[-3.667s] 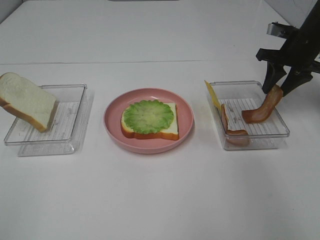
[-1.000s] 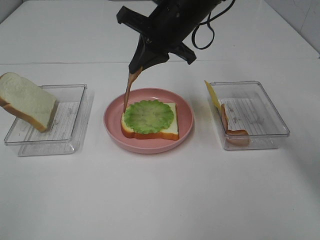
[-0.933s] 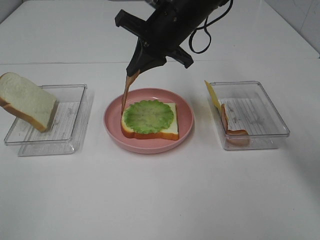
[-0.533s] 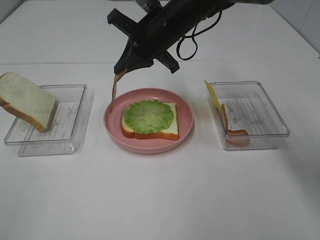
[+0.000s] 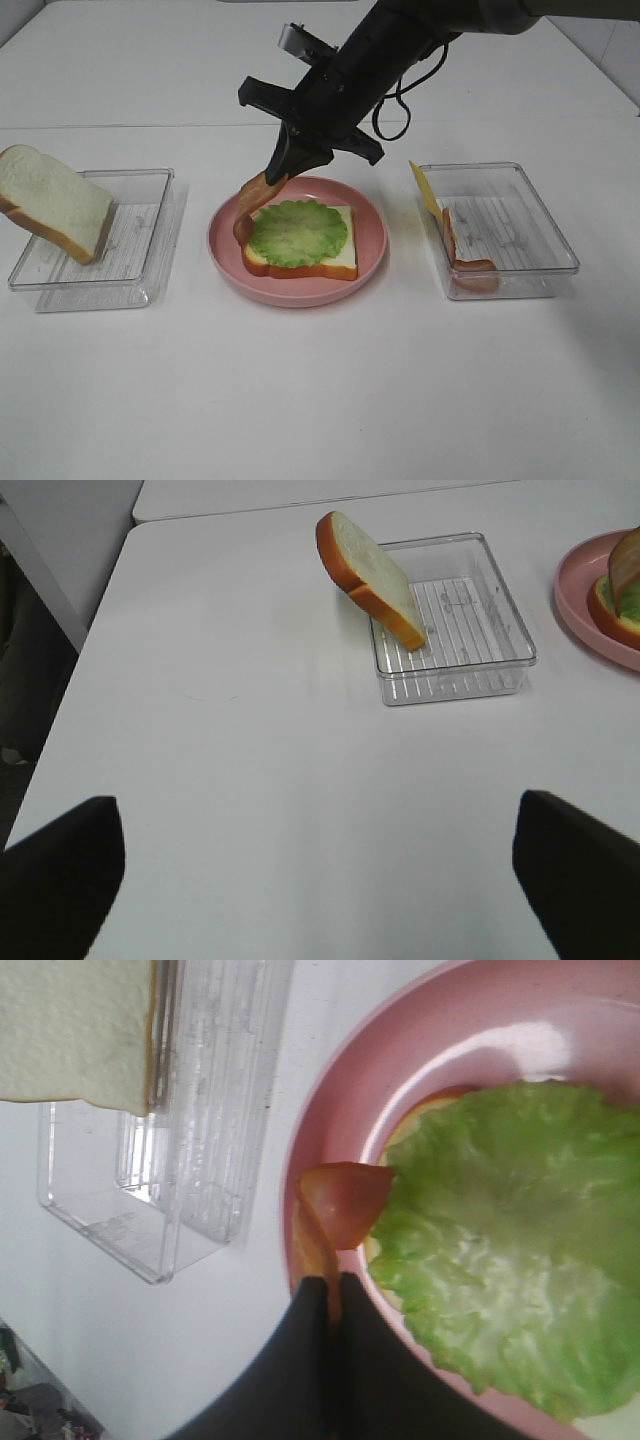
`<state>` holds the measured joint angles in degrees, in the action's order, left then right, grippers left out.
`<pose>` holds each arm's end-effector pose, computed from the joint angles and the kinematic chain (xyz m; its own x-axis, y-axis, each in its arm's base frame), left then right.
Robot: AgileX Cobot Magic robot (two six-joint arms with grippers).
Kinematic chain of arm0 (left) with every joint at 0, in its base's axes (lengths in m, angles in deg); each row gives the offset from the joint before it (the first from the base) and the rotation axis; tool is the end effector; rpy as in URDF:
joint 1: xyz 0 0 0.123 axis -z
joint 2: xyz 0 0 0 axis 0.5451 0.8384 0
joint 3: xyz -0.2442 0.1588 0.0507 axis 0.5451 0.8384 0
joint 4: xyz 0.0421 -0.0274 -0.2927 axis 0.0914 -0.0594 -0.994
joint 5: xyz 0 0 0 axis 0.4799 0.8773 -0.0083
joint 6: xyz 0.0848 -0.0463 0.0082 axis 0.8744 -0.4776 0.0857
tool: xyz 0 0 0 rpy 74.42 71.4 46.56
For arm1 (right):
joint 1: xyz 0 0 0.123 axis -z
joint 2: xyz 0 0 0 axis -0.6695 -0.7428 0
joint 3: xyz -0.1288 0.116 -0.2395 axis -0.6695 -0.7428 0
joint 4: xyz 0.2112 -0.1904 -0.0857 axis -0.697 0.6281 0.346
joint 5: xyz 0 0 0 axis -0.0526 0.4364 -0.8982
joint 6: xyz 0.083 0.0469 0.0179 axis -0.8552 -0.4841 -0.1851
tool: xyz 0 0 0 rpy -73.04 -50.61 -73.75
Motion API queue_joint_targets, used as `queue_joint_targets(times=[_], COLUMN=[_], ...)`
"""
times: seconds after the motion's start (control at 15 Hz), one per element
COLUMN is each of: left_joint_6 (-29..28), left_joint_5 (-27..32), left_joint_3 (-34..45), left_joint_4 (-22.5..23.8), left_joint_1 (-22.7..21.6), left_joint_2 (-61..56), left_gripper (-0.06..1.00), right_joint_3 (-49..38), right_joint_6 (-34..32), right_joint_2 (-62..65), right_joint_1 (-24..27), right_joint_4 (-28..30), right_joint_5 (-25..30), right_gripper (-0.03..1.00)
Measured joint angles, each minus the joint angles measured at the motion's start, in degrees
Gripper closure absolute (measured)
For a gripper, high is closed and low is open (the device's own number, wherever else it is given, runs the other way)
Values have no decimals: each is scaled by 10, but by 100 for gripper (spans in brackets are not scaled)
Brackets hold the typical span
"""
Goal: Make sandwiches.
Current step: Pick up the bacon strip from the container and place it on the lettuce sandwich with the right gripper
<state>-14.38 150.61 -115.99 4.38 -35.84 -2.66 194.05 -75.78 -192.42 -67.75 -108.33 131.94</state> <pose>0.0257 0.0013 0.3004 -0.4562 0.0485 -0.8885 -0.0168 0.9979 0.0631 0.4659 0.2752 0.1627 -0.9777 -0.1059 -0.1815 -0.1897 0.8165 0.5453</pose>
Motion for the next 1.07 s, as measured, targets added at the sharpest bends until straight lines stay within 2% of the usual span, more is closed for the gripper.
queue_joint_targets(times=[0.13, 0.4, 0.73, 1.07], left_joint_6=[0, 0, 0, 0], left_joint_5=[0, 0, 0, 0], left_joint_3=[0, 0, 0, 0], left_joint_4=[0, 0, 0, 0], left_joint_1=[0, 0, 0, 0], left_joint_2=[0, 0, 0, 0], left_gripper=[-3, -3, -3, -3], right_joint_3=[0, 0, 0, 0], right_joint_6=[-10, -48, -49, -63], right_joint_2=[0, 0, 0, 0], right_joint_1=[8, 10, 10, 10], right_joint_4=[27, 125, 138, 177], right_joint_5=[0, 11, 10, 10], right_gripper=[95, 95, 95, 95])
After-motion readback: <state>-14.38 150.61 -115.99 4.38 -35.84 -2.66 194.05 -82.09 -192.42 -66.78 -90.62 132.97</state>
